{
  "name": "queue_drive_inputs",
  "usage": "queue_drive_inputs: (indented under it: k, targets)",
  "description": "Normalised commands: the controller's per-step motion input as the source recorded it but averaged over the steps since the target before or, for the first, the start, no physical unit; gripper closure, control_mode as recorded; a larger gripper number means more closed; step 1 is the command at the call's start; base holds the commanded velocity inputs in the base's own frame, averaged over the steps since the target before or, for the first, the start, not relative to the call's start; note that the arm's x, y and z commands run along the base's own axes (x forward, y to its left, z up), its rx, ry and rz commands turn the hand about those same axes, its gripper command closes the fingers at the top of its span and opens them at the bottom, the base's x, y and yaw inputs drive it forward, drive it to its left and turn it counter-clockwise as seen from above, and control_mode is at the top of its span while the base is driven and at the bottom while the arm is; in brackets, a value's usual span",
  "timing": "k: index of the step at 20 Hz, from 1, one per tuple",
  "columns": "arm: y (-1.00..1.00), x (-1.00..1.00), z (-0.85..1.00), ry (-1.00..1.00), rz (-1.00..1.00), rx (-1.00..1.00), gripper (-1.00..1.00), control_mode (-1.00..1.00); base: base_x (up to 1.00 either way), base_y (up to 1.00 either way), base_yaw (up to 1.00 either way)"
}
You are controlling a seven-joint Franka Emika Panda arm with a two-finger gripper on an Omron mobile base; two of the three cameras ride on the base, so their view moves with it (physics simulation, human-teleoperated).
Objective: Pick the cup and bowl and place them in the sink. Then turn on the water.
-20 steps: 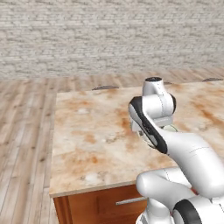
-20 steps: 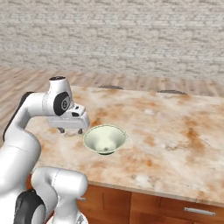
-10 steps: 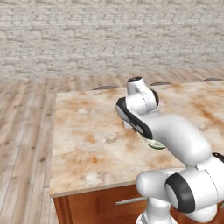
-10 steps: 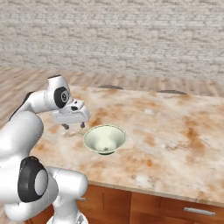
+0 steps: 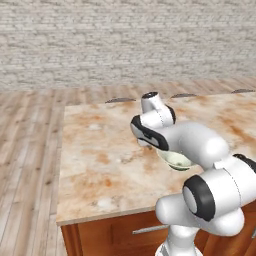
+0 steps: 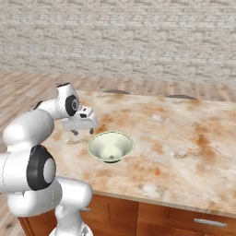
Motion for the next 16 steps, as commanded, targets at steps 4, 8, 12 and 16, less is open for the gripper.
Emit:
queue_drive_inputs:
  k: [4, 8, 12, 16]
  targets:
    - [-0.3, 0.04, -0.52, -0.15, -0.02, 0.0, -1.0, -1.0, 0.0, 0.0, 0.0]
    - [-0.43, 0.0, -0.55, -0.1, -0.05, 0.0, -1.0, -1.0, 0.0, 0.0, 0.0]
    - [-0.05, 0.04, -0.35, -0.13, -0.02, 0.0, -1.0, -1.0, 0.0, 0.0, 0.0]
    - [0.3, 0.37, -0.12, -0.02, 0.0, 0.0, -1.0, -1.0, 0.0, 0.0, 0.0]
